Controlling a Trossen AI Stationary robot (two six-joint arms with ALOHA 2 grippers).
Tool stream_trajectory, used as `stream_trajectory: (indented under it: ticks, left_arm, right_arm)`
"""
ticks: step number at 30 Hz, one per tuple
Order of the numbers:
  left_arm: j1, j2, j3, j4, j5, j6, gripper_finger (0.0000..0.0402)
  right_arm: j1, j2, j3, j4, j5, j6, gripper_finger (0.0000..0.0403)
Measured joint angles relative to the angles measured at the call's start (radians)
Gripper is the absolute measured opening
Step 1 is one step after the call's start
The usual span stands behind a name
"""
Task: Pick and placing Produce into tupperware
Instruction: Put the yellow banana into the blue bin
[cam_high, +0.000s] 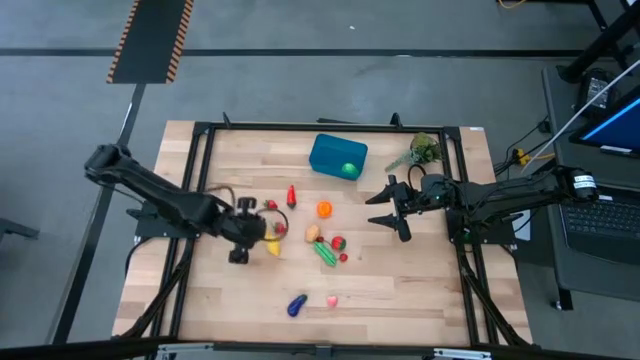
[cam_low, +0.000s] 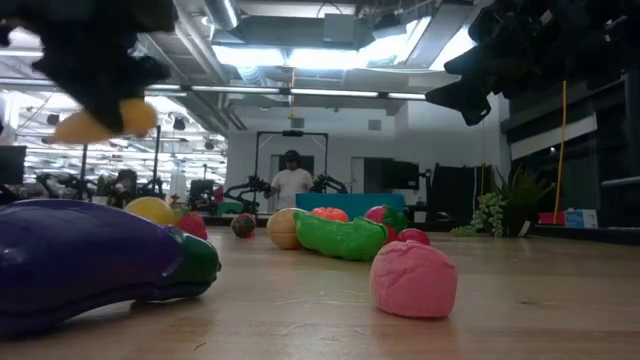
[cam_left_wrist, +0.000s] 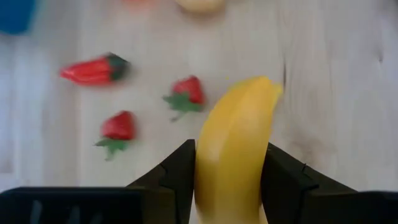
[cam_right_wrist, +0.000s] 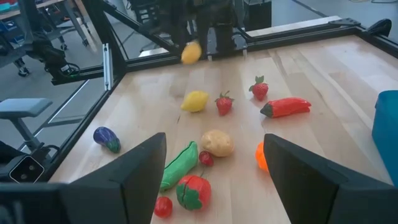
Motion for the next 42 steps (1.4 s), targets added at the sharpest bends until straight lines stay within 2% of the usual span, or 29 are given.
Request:
stream_trajectory:
  ticks: [9, 13, 18, 25, 36, 42]
  left_arm:
    - [0.045, -0.299, -0.014, 0.035, -0.146, 0.025, 0.0131]
    - [0.072, -0.412, -0.126, 0.180, -0.152, 0.042, 0.0131]
    - [0.112, -0.514, -0.330, 0.506, -0.123, 0.130, 0.0131]
    - [0.195, -0.559, -0.488, 0.839, -0.012, 0.239, 0.0131]
    - [0.310, -0.556, -0.547, 1.099, 0.194, 0.279, 0.0131]
    - [0.347, -0.556, -0.630, 1.228, 0.204, 0.248, 0.0131]
  right_arm:
    - [0.000, 0.000, 0.000, -0.001, 0.000, -0.002, 0.0271]
    - [0.000, 0.000, 0.000, -0.004, 0.000, -0.016, 0.0271]
    - [0.000, 0.000, 0.000, -0.007, -0.001, -0.028, 0.0271]
    - [0.000, 0.000, 0.000, -0.007, -0.001, -0.030, 0.0271]
    - [0.000, 0.000, 0.000, -0.007, -0.001, -0.030, 0.0271]
    - [0.000, 0.000, 0.000, -0.007, -0.001, -0.030, 0.0271]
